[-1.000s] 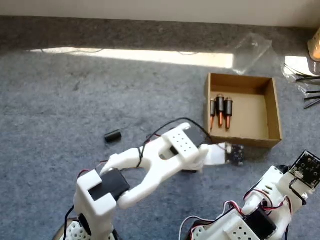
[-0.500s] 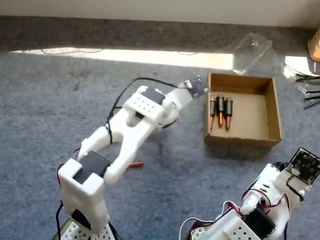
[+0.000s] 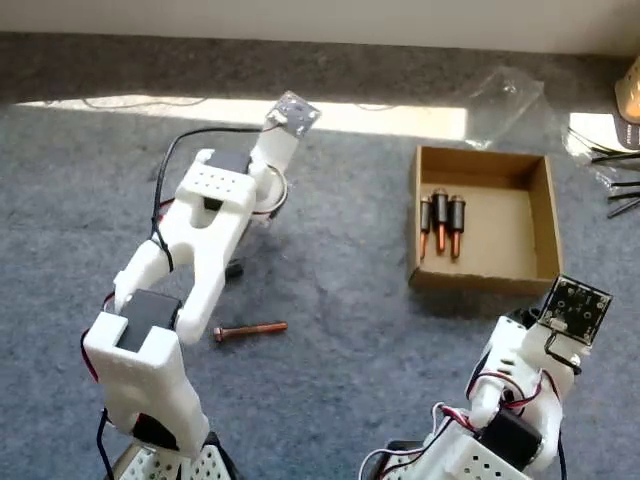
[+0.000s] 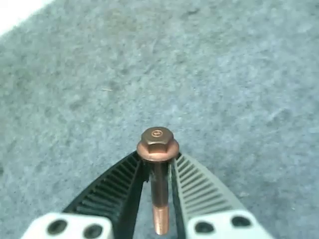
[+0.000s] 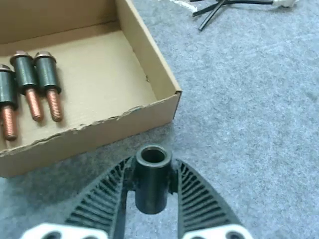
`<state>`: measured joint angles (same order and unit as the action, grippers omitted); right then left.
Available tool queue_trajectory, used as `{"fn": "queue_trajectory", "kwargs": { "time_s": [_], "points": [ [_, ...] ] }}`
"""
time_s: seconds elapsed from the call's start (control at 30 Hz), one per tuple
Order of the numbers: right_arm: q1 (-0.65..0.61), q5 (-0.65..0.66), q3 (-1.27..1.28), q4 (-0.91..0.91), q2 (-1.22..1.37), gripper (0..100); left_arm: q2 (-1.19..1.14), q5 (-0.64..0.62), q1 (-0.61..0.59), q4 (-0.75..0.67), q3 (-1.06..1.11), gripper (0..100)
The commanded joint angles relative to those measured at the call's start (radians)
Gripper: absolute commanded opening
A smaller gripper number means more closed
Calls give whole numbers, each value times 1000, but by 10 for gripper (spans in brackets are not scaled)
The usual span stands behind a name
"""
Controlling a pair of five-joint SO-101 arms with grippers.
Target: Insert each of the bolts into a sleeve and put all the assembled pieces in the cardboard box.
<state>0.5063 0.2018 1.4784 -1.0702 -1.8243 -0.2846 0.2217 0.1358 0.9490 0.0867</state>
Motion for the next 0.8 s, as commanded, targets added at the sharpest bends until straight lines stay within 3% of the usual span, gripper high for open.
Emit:
{"fn": "queue_trajectory", "kwargs": {
  "time_s": [0.0,0.27,0.43,0.77],
  "points": [
    [-73,3,-15,-2,-7,5,33,-14,-54,-8,-36,5],
    [-314,6,-16,30,-7,5,35,-41,-130,28,4,5],
    [-483,94,-47,35,2,5,33,-83,-170,26,18,5],
    [-699,110,-200,33,5,5,33,-100,-213,20,71,5]
  ]
}}
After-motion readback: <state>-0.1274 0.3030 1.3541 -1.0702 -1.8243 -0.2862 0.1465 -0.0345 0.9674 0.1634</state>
